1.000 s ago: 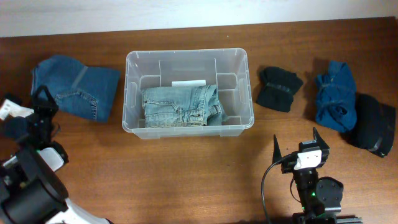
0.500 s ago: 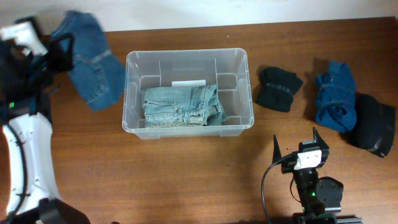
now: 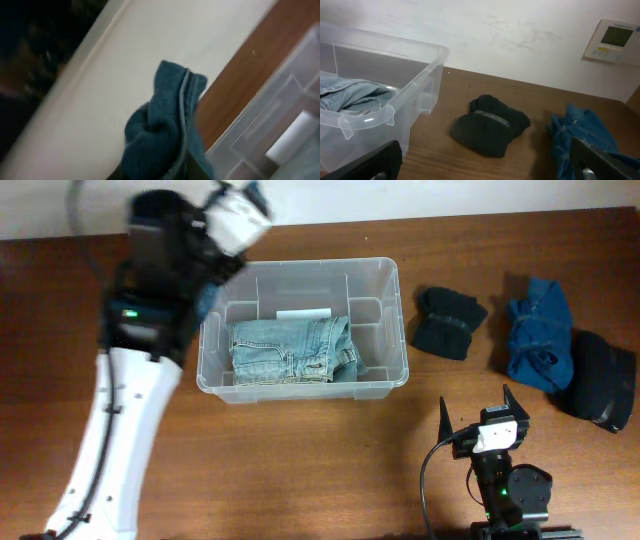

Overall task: Pack container
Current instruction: 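Lift the dark jeans with the left gripper and place them in the box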

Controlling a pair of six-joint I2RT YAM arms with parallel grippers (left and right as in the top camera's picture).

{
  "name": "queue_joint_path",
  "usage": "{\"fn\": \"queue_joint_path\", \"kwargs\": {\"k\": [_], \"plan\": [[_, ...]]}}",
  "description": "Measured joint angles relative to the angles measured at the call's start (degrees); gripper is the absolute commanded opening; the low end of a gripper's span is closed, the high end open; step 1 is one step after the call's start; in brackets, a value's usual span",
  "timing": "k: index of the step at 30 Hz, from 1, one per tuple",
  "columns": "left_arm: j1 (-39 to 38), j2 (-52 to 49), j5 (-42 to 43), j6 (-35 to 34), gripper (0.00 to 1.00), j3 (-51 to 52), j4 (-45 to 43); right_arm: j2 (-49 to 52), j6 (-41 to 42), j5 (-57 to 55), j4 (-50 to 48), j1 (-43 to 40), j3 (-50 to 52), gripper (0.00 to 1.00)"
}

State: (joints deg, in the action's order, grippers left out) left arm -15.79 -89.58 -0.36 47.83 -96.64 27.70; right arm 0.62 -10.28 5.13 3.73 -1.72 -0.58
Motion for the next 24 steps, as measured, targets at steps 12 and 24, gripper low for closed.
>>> {"fn": "queue_joint_path", "kwargs": {"k": [12, 24], "plan": [[-10.75, -4.22, -10.19, 20.81, 0.0, -0.09, 6.58, 0.02, 0.02, 0.02, 0.0, 0.0, 0.0, 0.98], [-10.49, -7.17, -8.85, 45.66, 0.0, -0.11, 0.66, 0.02, 0.0, 0.02, 0.0, 0.0, 0.0, 0.98]]}}
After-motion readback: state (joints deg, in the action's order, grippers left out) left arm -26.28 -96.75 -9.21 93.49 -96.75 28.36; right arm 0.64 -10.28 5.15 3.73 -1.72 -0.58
